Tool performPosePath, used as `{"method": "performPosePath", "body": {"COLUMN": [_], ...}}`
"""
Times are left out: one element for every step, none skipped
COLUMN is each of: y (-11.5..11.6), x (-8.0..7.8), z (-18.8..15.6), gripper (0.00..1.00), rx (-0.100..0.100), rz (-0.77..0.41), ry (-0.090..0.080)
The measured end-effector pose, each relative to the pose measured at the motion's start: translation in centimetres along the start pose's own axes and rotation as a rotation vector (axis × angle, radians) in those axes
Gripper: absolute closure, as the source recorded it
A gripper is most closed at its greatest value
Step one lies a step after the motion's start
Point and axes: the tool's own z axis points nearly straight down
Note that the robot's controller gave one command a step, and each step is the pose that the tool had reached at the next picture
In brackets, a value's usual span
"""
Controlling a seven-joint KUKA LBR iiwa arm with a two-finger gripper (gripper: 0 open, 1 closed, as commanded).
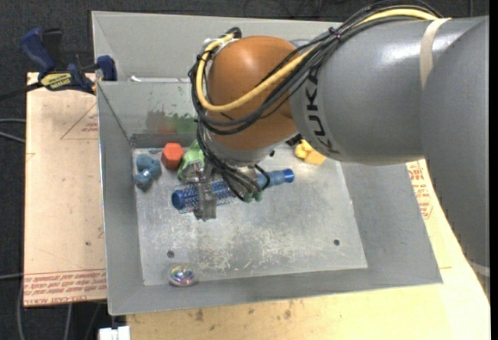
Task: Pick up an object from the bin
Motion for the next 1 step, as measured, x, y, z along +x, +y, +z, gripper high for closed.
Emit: {"method": "performPosePath", "body": {"y": [-0.55], "x": [-1.42], "z": [-7.09], "gripper": [1.00], "rx": [0.001], "rz": [0.005], "ry": [-0.002]}}
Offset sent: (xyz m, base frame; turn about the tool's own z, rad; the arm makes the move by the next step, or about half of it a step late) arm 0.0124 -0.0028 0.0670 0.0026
